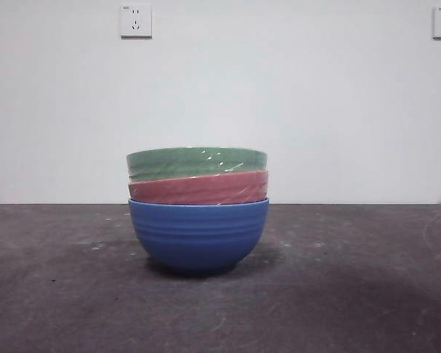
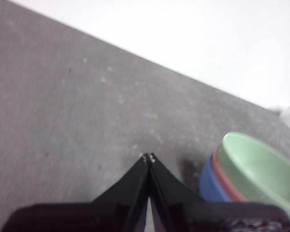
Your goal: Pick up the green bowl on the top,put the green bowl on the left,pick up the red bowl in the middle,put the red bowl on the right
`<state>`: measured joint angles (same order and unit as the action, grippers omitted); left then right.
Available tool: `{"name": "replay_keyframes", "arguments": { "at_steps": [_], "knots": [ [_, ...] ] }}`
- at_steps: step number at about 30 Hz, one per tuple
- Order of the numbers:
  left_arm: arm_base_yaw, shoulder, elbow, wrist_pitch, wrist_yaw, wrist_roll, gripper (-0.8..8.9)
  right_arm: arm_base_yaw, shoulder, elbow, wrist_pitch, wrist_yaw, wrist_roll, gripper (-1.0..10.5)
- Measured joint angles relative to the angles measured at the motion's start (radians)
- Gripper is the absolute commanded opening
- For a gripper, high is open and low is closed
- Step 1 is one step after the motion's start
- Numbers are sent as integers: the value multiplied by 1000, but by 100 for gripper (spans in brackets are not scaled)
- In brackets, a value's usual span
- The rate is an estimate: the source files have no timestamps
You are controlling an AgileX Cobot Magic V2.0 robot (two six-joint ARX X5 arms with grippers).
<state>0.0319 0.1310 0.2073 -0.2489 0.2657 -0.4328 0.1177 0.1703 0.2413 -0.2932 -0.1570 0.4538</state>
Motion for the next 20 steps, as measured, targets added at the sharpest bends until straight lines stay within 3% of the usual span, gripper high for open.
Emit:
{"name": "replay_keyframes", "arguments": {
  "at_steps": [5,11,20],
  "knots": [
    [0,159,141,-11,24,16,-8,0,118,146,-11,0,-18,-11],
    [0,351,330,-21,145,124,-8,0,281,320,-37,-9,-98,-2],
    [-8,632,597,-189,357,311,-4,0,533,519,-135,-246,-289,1]
  ]
}}
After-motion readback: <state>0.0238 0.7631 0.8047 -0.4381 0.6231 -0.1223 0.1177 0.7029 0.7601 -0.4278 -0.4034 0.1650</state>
